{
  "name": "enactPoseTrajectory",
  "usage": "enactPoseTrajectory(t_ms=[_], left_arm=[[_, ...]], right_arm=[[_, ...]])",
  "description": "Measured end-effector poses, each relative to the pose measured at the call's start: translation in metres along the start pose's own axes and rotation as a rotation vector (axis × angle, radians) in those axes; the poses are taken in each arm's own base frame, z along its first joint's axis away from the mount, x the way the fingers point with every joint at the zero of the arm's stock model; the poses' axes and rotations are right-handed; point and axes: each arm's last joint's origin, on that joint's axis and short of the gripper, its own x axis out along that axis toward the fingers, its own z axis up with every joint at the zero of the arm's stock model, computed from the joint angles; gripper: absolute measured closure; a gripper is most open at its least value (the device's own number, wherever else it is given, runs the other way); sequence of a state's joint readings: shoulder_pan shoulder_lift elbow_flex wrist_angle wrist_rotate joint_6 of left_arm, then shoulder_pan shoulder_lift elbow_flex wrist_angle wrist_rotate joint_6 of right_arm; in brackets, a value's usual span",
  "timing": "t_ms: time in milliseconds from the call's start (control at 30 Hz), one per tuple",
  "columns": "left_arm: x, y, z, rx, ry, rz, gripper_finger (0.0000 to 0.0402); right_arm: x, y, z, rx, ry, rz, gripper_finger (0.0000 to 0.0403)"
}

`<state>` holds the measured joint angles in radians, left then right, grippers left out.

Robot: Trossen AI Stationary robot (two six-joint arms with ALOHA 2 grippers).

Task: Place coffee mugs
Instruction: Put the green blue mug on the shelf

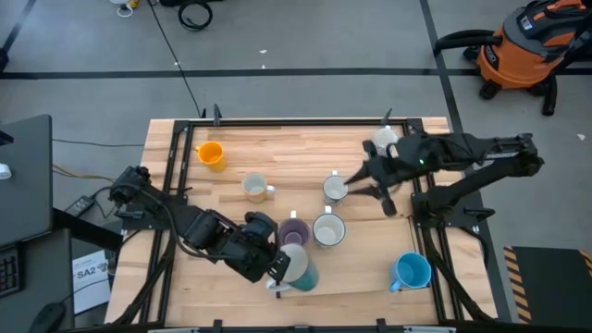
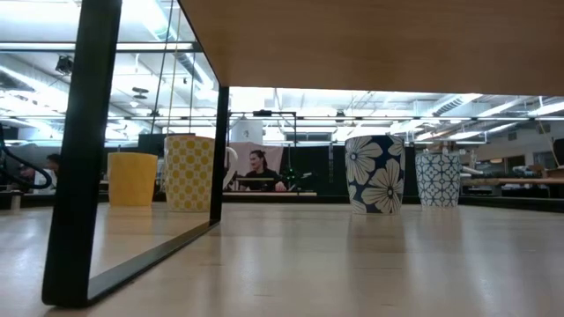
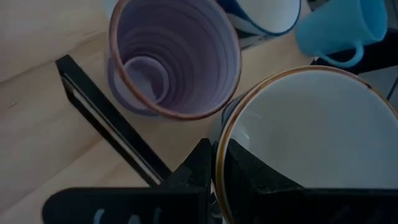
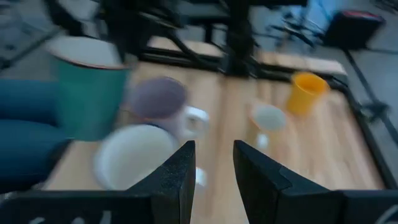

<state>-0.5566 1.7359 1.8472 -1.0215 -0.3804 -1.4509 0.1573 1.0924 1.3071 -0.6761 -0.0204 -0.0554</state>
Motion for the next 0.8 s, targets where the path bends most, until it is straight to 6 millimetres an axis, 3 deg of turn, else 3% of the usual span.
enactPoseTrajectory(t_ms=[333, 800], left_arm=[[0.000, 0.000, 0.000, -0.004, 0.008, 0.000, 0.0372], [0.000, 0.000, -0.001, -0.004, 0.011, 0.000, 0.0370]], right_arm=[[0.015, 0.057, 0.010, -0.104, -0.081, 0.223, 0.0288], [0.073, 0.103, 0.008, -0.228, -0.099, 0.294, 0.0288]])
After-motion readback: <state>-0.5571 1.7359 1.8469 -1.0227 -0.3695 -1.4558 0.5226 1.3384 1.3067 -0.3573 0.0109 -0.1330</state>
